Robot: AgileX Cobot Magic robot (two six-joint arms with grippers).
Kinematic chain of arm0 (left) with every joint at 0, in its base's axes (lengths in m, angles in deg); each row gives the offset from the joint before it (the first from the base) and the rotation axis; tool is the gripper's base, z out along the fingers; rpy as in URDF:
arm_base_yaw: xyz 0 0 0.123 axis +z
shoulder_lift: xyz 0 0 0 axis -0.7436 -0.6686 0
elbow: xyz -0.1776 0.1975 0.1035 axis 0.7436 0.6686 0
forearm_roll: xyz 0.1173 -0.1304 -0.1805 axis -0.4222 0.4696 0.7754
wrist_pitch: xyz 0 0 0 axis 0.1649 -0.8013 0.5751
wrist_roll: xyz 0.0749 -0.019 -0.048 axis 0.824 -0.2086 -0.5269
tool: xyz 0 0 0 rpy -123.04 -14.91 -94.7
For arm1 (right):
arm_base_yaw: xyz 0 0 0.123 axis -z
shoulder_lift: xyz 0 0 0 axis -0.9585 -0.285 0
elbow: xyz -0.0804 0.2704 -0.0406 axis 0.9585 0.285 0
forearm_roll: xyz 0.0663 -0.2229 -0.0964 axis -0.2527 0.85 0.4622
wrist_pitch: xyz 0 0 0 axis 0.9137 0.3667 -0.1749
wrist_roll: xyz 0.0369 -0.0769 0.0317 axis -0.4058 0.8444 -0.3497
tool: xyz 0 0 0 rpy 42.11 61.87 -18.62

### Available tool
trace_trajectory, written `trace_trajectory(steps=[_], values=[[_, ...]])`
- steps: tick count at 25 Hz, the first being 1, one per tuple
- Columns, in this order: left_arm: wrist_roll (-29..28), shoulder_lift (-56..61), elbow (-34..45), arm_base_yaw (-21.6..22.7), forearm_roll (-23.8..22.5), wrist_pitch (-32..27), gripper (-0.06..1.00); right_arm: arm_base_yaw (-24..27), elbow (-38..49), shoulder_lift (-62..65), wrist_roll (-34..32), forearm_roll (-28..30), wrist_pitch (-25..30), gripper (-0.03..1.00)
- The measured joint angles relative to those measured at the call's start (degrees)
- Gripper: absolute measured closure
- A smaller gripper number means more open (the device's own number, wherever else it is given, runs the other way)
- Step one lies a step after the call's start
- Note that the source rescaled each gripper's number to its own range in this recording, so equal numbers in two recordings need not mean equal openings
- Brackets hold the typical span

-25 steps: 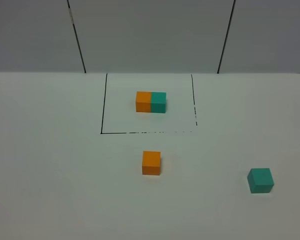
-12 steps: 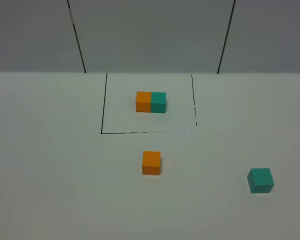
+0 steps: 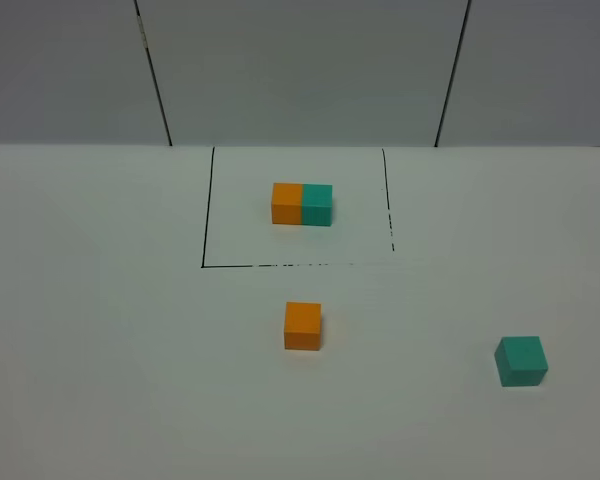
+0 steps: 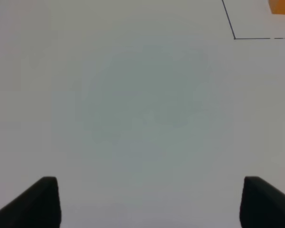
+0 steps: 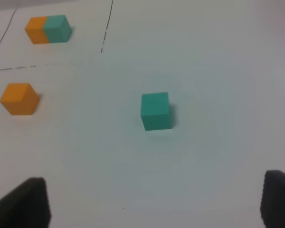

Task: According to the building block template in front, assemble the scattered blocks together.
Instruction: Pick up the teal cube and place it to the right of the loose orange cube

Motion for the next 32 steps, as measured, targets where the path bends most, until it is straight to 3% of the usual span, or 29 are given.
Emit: trace_trajectory(steps=[32], values=[[0.16,0.00,0.00,0.00,0.00,0.00,0.32,0.00,0.00,0.00,-0.39,0.19,0.00,0.20]])
